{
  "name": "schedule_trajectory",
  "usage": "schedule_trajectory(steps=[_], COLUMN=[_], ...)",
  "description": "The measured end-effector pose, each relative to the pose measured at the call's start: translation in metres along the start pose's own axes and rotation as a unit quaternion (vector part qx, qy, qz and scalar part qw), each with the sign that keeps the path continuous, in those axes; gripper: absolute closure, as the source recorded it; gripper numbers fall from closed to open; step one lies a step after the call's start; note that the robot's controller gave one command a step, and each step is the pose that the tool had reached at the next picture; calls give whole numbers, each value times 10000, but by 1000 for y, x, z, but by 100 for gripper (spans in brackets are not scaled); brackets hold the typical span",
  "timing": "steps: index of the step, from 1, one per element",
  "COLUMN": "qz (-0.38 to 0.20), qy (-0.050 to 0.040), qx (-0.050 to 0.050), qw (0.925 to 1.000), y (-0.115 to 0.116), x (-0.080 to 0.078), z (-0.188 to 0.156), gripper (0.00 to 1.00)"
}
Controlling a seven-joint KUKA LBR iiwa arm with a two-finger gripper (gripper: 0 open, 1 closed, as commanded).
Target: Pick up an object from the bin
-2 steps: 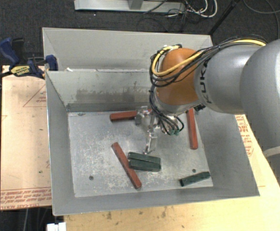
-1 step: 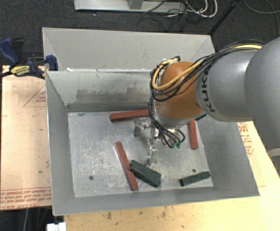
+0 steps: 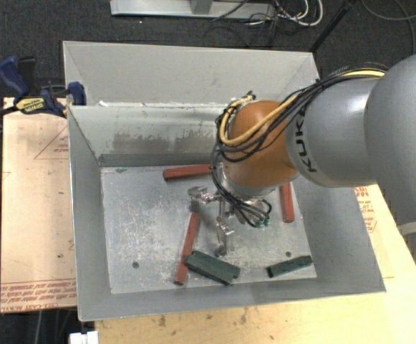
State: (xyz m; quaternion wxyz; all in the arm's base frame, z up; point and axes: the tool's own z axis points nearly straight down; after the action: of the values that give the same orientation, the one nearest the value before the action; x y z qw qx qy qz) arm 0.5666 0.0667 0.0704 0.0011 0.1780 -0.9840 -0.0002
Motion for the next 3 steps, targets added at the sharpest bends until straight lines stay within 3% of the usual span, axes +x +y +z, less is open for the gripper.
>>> schedule_trajectory(steps=[1, 2, 3], qz=[-329, -776, -773], qy=[-21, -31, -30], qx=[-3, -5, -5], qw=[9995, 9970, 9970], y=[10, 75, 75], x=[29, -12, -12], z=[-17, -1, -1], gripper=[0, 100, 100])
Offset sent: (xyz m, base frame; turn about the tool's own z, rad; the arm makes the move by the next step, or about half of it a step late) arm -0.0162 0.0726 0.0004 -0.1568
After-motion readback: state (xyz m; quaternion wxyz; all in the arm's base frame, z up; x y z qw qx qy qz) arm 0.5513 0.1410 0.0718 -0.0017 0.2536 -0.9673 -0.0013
